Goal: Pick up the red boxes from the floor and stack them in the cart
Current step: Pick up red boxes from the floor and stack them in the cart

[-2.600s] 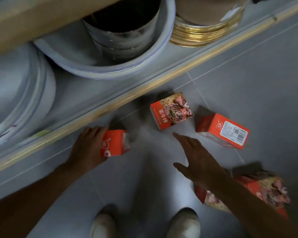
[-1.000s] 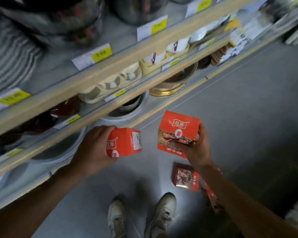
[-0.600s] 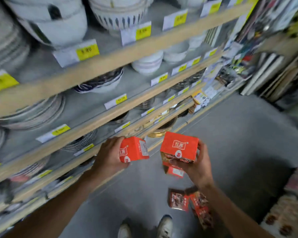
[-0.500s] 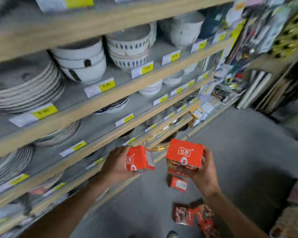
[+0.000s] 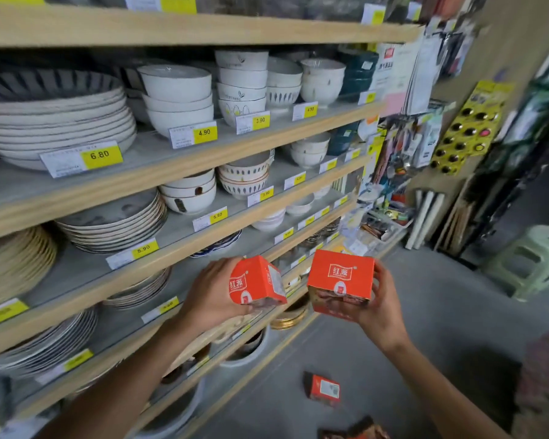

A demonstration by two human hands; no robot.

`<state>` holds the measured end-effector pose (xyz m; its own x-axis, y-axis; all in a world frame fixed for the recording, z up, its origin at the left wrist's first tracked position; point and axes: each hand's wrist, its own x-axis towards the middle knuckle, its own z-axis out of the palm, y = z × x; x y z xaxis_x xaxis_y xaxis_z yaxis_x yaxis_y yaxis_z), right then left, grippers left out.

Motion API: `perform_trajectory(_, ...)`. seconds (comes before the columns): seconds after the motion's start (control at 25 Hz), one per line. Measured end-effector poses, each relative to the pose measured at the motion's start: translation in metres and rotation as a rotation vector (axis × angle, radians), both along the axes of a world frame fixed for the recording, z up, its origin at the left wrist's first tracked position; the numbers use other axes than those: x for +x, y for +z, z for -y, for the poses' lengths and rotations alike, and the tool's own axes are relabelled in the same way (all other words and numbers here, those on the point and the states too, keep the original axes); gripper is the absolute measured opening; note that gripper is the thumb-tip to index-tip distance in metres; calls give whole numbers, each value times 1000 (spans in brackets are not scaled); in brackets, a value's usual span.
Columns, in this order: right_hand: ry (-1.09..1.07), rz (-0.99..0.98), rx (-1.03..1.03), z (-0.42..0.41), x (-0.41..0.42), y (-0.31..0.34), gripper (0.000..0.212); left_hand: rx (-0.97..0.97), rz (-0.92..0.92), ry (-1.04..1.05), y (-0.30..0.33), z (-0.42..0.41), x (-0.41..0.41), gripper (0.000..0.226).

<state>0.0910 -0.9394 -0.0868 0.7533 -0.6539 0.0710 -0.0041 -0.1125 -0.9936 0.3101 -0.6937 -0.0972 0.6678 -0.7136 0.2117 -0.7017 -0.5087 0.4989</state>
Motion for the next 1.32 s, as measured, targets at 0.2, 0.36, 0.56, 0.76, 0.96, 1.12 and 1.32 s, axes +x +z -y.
perform_trajectory(0.2, 82, 37, 38, 3, 4, -9, 96, -1, 46, 72, 26, -20, -25, 108)
perform_trajectory(0.36, 211, 45, -100, -6, 30, -2, 108, 19, 62, 230, 43, -52, -41, 110)
perform_trajectory(0.56, 489, 111, -134, -43, 75, 23, 95, 69, 110, 550, 62, -119, -77, 110)
perform_trajectory(0.76, 790, 123, -203, -136, 111, 24, 100, 105, 88, 882, 71, -218, -150, 106)
perform_trajectory(0.96, 1112, 181, -245, -261, 115, 24, 109, 130, 74, 1190, 72, -310, -243, 105)
perform_trajectory(1.12, 1273, 264, -255, -378, 94, 27, 108, 65, 87, 1398, 77, -381, -324, 110)
perform_trajectory(1.32, 1450, 372, -243, -518, 51, 33, 129, 55, 109, 1579, 88, -471, -417, 111)
